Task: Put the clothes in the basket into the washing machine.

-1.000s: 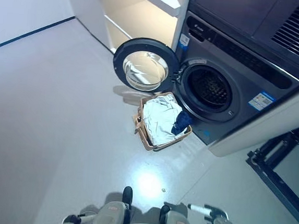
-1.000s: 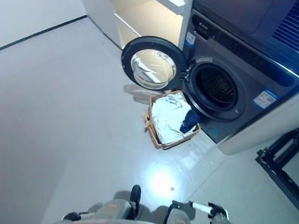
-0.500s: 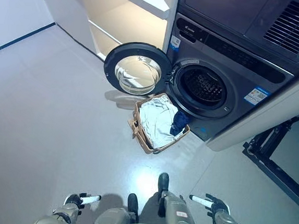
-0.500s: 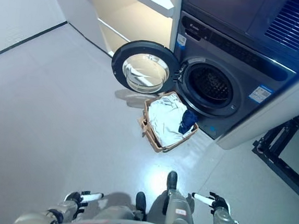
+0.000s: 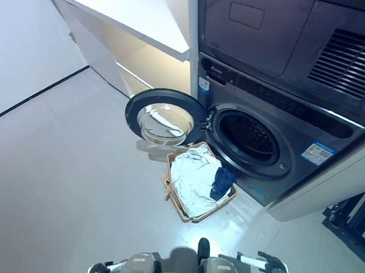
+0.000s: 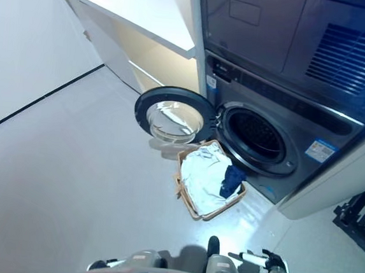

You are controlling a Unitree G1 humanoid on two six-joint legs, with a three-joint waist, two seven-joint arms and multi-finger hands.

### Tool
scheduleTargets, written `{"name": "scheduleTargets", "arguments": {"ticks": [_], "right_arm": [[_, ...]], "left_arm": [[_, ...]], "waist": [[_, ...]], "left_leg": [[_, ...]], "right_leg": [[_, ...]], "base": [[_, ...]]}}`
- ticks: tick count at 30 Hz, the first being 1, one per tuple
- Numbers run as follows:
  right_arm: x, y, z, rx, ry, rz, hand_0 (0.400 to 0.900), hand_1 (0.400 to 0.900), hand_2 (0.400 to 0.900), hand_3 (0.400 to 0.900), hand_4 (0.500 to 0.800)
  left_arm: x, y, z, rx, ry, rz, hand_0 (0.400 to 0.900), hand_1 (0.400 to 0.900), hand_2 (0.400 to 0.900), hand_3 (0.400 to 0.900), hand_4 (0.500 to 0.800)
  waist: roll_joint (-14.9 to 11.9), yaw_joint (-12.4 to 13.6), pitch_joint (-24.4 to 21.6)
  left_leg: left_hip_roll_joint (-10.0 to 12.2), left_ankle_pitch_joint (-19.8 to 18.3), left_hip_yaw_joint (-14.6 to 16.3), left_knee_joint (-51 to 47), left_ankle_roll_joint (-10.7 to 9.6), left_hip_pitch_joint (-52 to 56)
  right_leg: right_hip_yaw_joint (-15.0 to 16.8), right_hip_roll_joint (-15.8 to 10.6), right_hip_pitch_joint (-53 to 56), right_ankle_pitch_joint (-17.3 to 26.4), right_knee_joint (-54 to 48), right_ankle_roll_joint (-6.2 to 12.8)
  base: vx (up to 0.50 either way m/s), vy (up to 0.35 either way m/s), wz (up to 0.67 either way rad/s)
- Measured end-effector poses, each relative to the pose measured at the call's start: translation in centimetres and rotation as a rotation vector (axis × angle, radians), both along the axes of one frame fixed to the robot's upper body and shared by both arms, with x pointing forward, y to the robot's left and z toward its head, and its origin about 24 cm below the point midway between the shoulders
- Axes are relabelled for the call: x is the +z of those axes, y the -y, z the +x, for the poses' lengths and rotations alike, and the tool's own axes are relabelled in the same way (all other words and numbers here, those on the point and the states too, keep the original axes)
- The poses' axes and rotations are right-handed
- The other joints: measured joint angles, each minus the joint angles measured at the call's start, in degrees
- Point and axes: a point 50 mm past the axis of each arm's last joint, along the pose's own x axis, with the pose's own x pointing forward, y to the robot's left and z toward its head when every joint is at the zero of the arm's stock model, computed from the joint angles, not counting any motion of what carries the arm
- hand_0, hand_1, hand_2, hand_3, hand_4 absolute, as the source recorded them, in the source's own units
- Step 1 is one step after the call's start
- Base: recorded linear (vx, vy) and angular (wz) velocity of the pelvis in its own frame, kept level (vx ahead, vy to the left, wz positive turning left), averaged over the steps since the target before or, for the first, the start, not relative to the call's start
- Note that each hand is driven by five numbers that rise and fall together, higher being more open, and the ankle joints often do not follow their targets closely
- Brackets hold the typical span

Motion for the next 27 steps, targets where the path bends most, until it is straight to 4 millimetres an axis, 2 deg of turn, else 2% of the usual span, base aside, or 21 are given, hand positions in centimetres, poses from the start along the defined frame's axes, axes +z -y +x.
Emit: {"name": "scheduleTargets", "arguments": {"ticks": [2,5,6,7,9,11,13,16,17,18,19,21,22,24,27], "right_arm": [[0.4,0.2,1.0,0.002,0.024,-0.01,0.9,0.9,0.9,0.9,0.8],[0.5,0.2,1.5,0.012,0.033,-0.013,0.9,0.9,0.9,0.9,0.8],[0.7,0.3,1.8,0.026,0.037,-0.02,0.9,0.9,0.9,0.9,0.8],[0.7,0.4,1.7,0.028,0.031,-0.025,0.9,0.9,0.9,0.9,0.8],[0.6,0.6,1.3,0.032,0.018,-0.032,0.9,0.9,0.9,0.9,0.8],[0.6,0.8,1.0,0.035,0.009,-0.04,0.9,0.9,0.9,0.9,0.8],[0.6,0.8,1.0,0.039,0.009,-0.039,0.9,0.9,0.9,0.9,0.8],[0.7,0.9,1.3,0.044,0.013,-0.044,0.9,0.9,0.9,0.9,0.8],[0.7,1.1,1.1,0.042,0.008,-0.048,0.9,0.9,0.9,0.9,0.8],[0.6,0.9,1.1,0.043,0.004,-0.044,0.9,0.9,0.9,0.9,0.8],[0.4,0.3,1.1,0.049,0.004,-0.03,0.9,0.9,0.9,0.9,0.8],[0.0,-1.3,1.6,0.08,0.012,0.009,0.9,0.9,0.9,0.9,0.8],[-0.2,-2.2,1.7,0.089,0.011,0.027,0.9,0.9,0.9,0.9,0.8],[-0.4,-3.1,1.9,0.095,0.016,0.051,0.9,0.9,0.9,0.9,0.8],[0.3,-4.1,4.2,0.156,0.089,0.056,0.9,0.9,0.9,0.9,0.8]], "left_arm": [[0.3,-0.5,1.3,-0.016,0.036,0.013,0.9,0.9,0.9,0.9,0.8],[0.4,-0.3,1.8,-0.025,0.047,0.003,0.9,0.9,0.9,0.9,0.8],[0.4,-0.1,1.8,-0.027,0.047,-0.003,0.9,0.9,0.9,0.9,0.8],[0.3,0.2,1.7,-0.027,0.044,-0.011,0.9,0.9,0.9,0.9,0.8],[0.2,0.6,1.8,-0.031,0.052,-0.022,0.9,0.9,0.9,0.9,0.8],[0.1,1.0,1.3,-0.029,0.039,-0.032,0.9,0.9,0.9,0.9,0.8],[0.0,1.1,1.1,-0.027,0.034,-0.036,0.9,0.9,0.9,0.9,0.8],[-0.3,1.5,-0.3,-0.017,0.007,-0.046,0.9,0.9,0.9,0.9,0.8],[-0.3,1.6,-0.5,-0.017,0.003,-0.049,0.9,0.9,0.9,0.9,0.8],[-0.3,1.5,-0.6,-0.009,0.001,-0.048,0.9,0.9,0.9,0.9,0.8],[-0.3,1.1,-0.9,-0.006,-0.004,-0.038,0.9,0.9,0.9,0.9,0.8],[-0.1,-0.2,-0.6,-0.008,0.004,-0.006,0.9,0.9,0.9,0.9,0.8],[0.2,-0.9,0.0,-0.017,0.015,0.015,0.9,0.9,0.9,0.9,0.8],[0.6,-2.0,1.0,-0.028,0.037,0.045,0.9,0.9,0.9,0.9,0.8],[1.4,-3.1,3.1,-0.063,0.084,0.09,0.9,0.9,0.9,0.9,0.8]], "waist": [[-1.3,-0.7,1.3],[-2.1,-0.7,3.3],[-1.6,-0.6,4.1],[-0.7,-0.3,4.7],[0.8,0.4,6.0],[2.3,1.0,6.2],[2.9,1.3,5.9],[3.3,1.8,5.4],[3.9,2.1,5.0],[3.0,2.7,5.2],[1.7,2.9,4.9],[-0.5,2.8,3.9],[-1.8,2.6,3.3],[-2.4,2.9,2.9],[-3.0,3.9,3.0]], "left_leg": [[-2.2,-0.2,0.1,-5.3,-0.1,-0.5],[-5.3,0.6,2.8,-26.6,1.0,3.4],[-6.5,2.9,2.1,-37.1,1.4,5.3],[-7.1,6.0,-0.1,-45.6,1.4,6.7],[-6.6,9.0,-3.7,-45.8,0.3,4.9],[-5.5,10.8,-4.1,-45.8,-0.8,3.1],[-5.1,11.3,-3.6,-45.8,-1.1,1.7],[-4.9,13.1,-3.6,-45.8,1.4,3.1],[-4.9,15.6,-3.4,-45.7,4.4,3.7],[-5.2,17.9,-2.9,-45.8,8.2,4.4],[-6.1,17.4,-2.1,-45.7,10.9,5.0],[-6.7,17.2,-1.2,-45.5,12.9,5.0],[-7.0,16.4,-1.3,-45.4,13.1,4.9],[-7.2,15.9,-0.6,-45.4,14.1,4.8],[-7.8,15.3,1.4,-45.5,14.6,3.1]], "right_leg": [[-1.0,-1.0,1.5,-0.7,-0.7,-0.49],[-2.0,-1.5,4.5,-0.9,-3.3,0.21],[-2.4,-1.2,5.6,-0.9,-4.2,0.24],[-2.5,-0.6,6.7,-0.8,-5.1,0.75],[-2.7,0.6,9.1,-0.5,-7.1,0.87],[-2.7,1.3,10.2,-0.2,-8.4,1.02],[-2.2,1.2,10.0,-0.3,-8.1,2.36],[1.0,1.2,10.6,-1.4,-8.1,5.43],[2.0,1.5,11.0,-1.3,-8.1,6.71],[3.4,0.9,11.2,-2.1,-7.7,7.51],[4.5,0.3,11.0,-2.8,-6.7,8.68],[5.6,-0.8,8.5,-4.5,-2.1,9.96],[5.6,-1.4,6.6,-6.0,1.6,11.46],[5.6,-2.1,1.6,-8.2,9.6,12.82],[4.7,-3.8,-5.7,-8.2,12.3,13.27]], "base": [[0.29,-0.143,0.2],[0.3,-0.02,-0.03],[0.31,0.032,-0.13],[0.21,0.026,-0.05],[0.17,0.039,0.0],[0.31,0.129,-0.23],[0.36,0.209,-0.48],[0.45,0.316,-0.48],[0.41,0.296,-0.41],[0.53,0.386,-0.49],[0.23,0.183,-0.24],[0.18,0.154,-0.22],[0.19,0.217,-0.36],[0.09,0.196,-0.38],[0.01,0.107,0.02]]}}
